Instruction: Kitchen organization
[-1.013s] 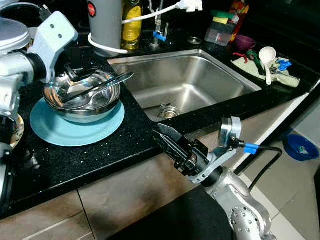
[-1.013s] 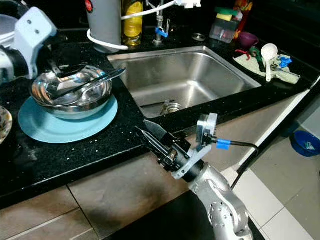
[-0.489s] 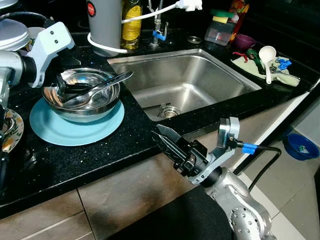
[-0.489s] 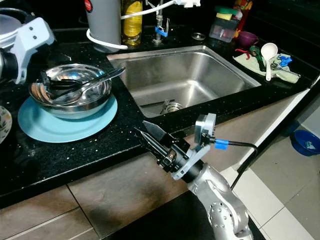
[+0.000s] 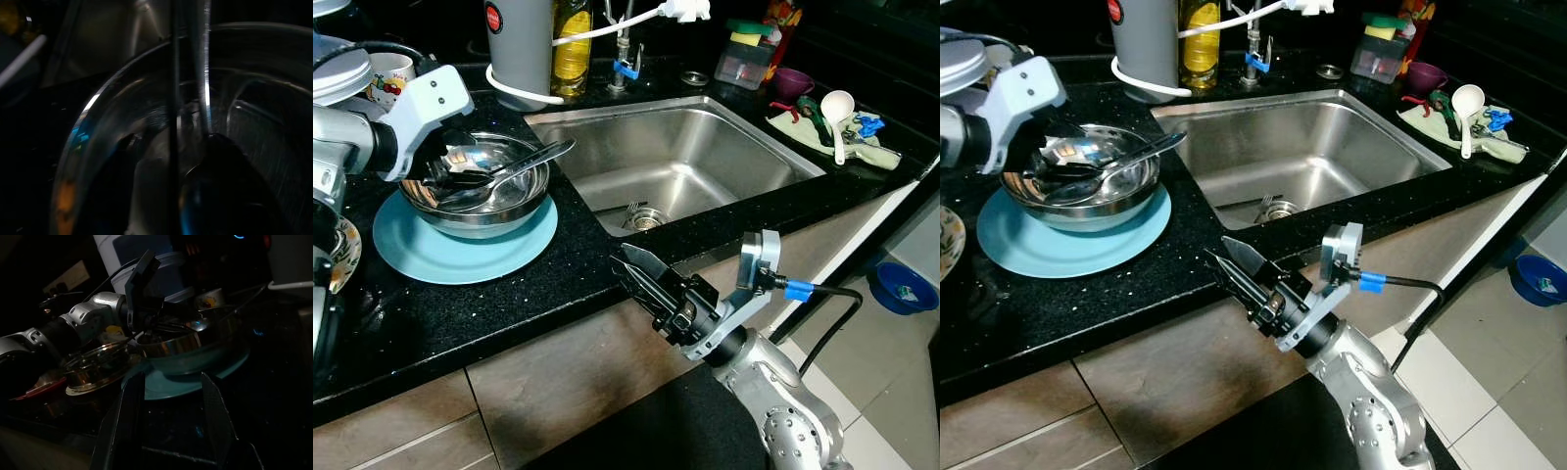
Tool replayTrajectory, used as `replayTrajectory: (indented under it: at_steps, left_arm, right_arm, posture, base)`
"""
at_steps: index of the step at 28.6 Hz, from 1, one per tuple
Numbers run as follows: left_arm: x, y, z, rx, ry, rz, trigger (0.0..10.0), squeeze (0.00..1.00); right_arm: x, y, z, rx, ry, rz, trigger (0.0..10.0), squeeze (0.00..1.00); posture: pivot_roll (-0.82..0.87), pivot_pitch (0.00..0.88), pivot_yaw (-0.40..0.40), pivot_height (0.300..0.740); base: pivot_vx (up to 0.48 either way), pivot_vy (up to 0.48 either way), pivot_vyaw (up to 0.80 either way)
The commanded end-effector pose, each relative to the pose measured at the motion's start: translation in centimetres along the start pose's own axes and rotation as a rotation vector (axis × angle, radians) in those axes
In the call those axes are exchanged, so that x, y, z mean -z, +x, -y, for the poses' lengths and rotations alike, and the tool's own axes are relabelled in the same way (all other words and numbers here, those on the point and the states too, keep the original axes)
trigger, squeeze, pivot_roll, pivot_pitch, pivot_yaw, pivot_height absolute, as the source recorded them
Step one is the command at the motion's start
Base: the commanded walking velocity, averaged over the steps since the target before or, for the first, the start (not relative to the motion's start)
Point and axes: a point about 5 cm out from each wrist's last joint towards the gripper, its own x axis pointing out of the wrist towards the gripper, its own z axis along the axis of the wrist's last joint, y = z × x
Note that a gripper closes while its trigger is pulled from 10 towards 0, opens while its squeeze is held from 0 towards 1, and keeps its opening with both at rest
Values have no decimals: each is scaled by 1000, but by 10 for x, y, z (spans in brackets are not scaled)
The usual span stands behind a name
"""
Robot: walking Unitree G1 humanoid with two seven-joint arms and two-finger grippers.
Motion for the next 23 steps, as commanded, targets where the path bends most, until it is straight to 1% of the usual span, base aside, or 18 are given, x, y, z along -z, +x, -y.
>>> replayTrajectory:
  at_steps: [1,2,3,8,11,12,13,14,15,17,18,23]
  left_arm:
    - [-1,5,3,25,13,3,0,0]
    - [-1,6,3,21,17,4,3843,0]
    - [-2,7,3,14,19,4,10000,0]
    - [-1,10,2,-5,9,-12,10000,0]
    - [4,13,4,11,-6,-46,10000,0]
    - [6,14,5,16,-15,-49,9843,0]
    - [7,14,6,19,-23,-47,6196,0]
    - [7,15,6,22,-27,-47,6196,0]
    - [8,16,7,26,-36,-45,1255,0]
    - [8,16,7,29,-41,-44,1255,0]
    - [8,17,8,33,-49,-48,0,0]
    - [6,18,8,36,-60,-38,0,0]
  right_arm:
    - [1,-1,-2,7,-2,-9,10000,0]
    - [1,-1,-2,10,-2,-8,10000,0]
    - [1,-2,-2,14,-2,-7,10000,0]
    - [1,-3,-2,24,-3,-7,10000,0]
    - [1,-3,-1,37,-6,-5,10000,0]
    - [1,-3,-1,40,-7,-4,10000,0]
    - [1,-3,-1,42,-7,-4,10000,0]
    - [1,-3,-1,43,-7,-4,10000,0]
    - [1,-4,-1,45,-6,-4,10000,0]
    - [1,-4,-1,46,-6,-4,10000,0]
    - [1,-4,-1,49,-6,-3,10000,0]
    - [1,-4,0,57,-8,-4,10000,0]
  posture:
    - [126,24,-97,740]
    - [126,23,-96,740]
    - [125,26,-96,740]
    - [123,28,-95,740]
    - [120,32,-95,740]
    - [119,30,-94,740]
    - [119,28,-97,740]
    - [118,31,-97,740]
    - [117,30,-97,740]
    - [117,30,-97,740]
    - [116,30,-95,740]
    - [116,31,-95,740]
  base:
    - [0,0,0]
    - [0,0,0]
    - [0,0,0]
    - [0,0,0]
    - [0,0,0]
    - [0,0,0]
    - [0,0,0]
    - [0,0,0]
    - [0,0,0]
    - [0,0,0]
    - [0,0,0]
    - [0,0,0]
